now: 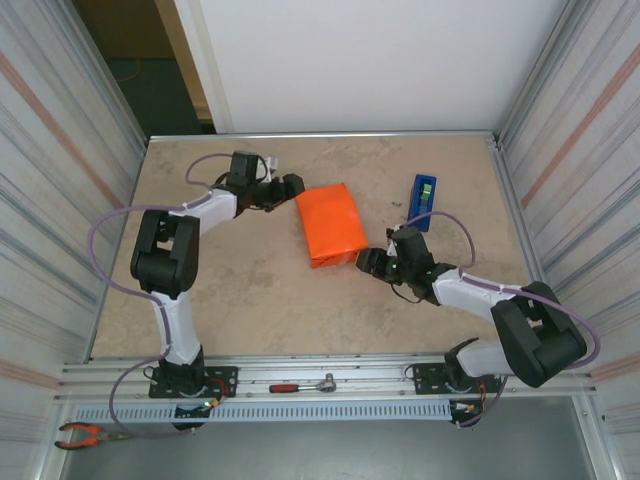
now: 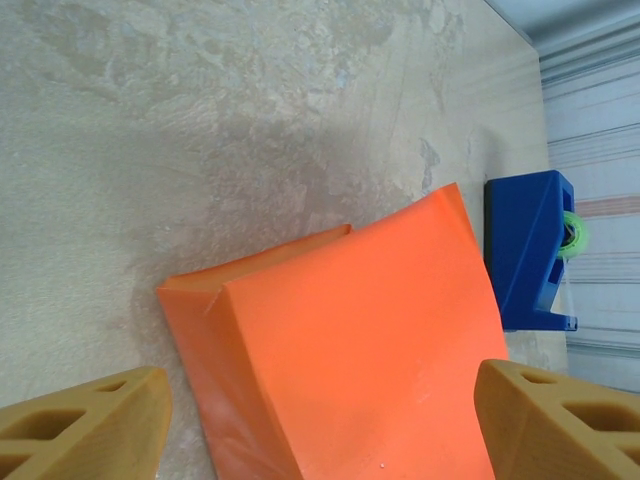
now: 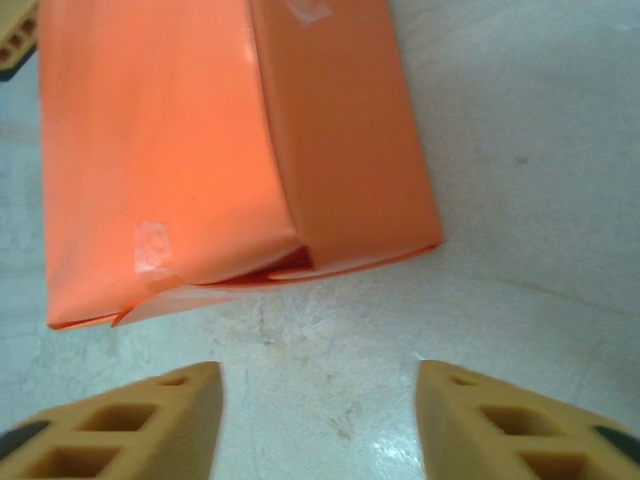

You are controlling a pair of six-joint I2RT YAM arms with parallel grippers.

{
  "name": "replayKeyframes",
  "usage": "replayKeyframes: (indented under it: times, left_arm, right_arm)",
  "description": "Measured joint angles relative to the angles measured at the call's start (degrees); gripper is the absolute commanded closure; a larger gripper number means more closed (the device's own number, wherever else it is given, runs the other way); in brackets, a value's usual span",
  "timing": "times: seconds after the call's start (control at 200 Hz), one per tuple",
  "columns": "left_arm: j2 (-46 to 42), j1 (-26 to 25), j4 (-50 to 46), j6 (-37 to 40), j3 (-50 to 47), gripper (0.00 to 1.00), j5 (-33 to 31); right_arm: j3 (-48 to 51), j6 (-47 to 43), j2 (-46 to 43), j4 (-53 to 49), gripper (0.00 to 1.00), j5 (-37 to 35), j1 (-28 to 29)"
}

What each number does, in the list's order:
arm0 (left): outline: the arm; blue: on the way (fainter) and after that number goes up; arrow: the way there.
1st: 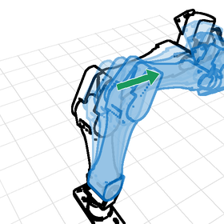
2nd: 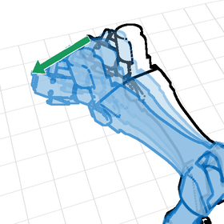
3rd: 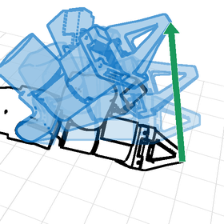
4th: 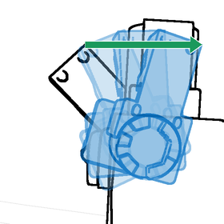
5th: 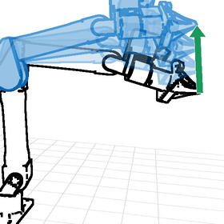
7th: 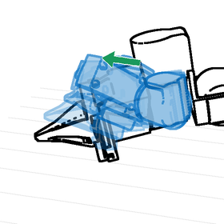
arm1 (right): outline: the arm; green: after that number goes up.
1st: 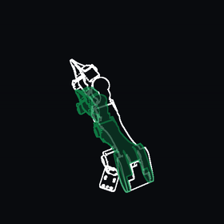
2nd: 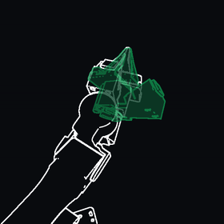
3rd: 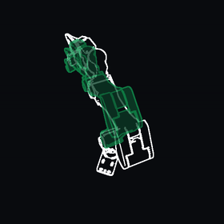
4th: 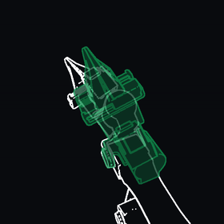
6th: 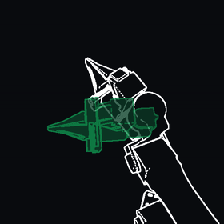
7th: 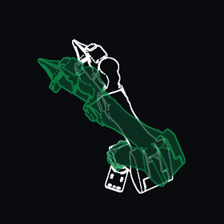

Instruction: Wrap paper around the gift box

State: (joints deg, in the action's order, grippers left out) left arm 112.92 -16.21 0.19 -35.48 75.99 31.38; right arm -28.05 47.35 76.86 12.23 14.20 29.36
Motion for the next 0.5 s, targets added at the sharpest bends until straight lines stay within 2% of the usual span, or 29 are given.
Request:
replayKeyframes:
  times: [0.1, 0.21, 0.501]
  left_arm:
    - [0.0, -0.7, 0.2, -0.7, 0.0, 0.2, -0.5]
    - [0.0, -1.2, 0.2, -1.4, 0.0, 0.2, -1.0]
    - [1.0, -1.5, 0.2, -2.3, 0.0, 0.2, -1.5]
  right_arm:
    - [-0.1, 0.2, 1.6, 1.5, 0.81, 1.0, 1.0]
    - [-0.5, 0.7, 5.3, 3.4, 0.89, 1.9, 2.6]
    - [-4.5, 2.4, 15.1, 9.4, 0.91, 2.4, 4.9]
